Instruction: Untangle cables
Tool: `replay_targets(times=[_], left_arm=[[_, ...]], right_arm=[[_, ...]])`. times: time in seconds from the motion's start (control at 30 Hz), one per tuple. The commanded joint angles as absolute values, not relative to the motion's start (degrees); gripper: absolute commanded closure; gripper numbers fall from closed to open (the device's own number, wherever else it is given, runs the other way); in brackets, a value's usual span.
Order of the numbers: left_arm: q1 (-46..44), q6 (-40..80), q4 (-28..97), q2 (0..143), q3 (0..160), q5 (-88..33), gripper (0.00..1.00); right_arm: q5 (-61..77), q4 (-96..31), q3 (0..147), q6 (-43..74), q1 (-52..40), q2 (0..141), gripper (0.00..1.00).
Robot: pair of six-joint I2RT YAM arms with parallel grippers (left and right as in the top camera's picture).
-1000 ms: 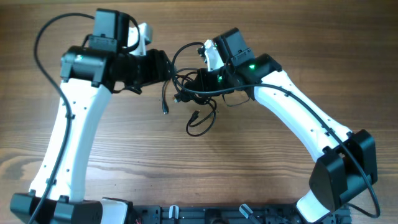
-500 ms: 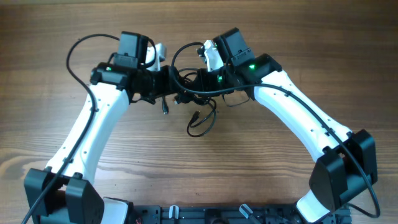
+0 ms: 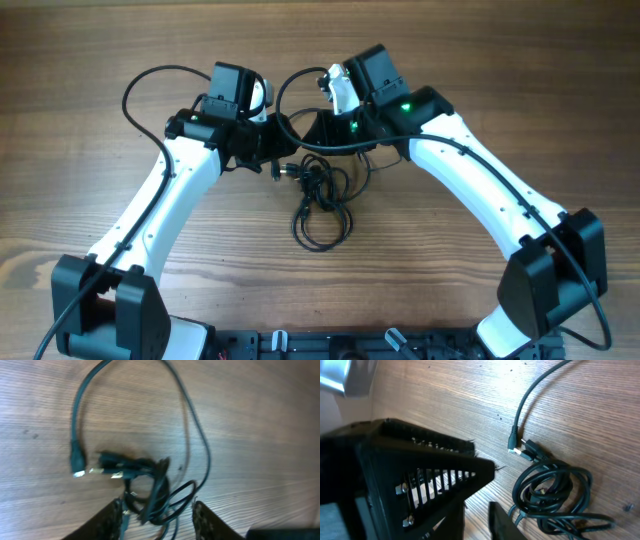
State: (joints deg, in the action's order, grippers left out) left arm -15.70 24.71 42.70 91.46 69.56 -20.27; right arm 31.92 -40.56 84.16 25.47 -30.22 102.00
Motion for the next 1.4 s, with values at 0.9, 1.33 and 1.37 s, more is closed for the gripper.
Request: replay_targets(times=[0.9,1.33,1.37], left_arm=[[-25.6,-2.1,28.8,97.5,57.7,-13.8,0.47],[-25.2,8.3,27.9,89.2,58.6,-13.8,0.54],[-25.2,8.3,27.9,89.0,58.6,-13.8,0.54]], right_arm=[[31.4,-45.1,84.8,21.5,-18.9,100.5,0.43],[31.4,-45.1,84.8,21.0,-18.9,100.8,0.39],[31.4,-45.1,84.8,21.0,-18.9,100.8,0.39]])
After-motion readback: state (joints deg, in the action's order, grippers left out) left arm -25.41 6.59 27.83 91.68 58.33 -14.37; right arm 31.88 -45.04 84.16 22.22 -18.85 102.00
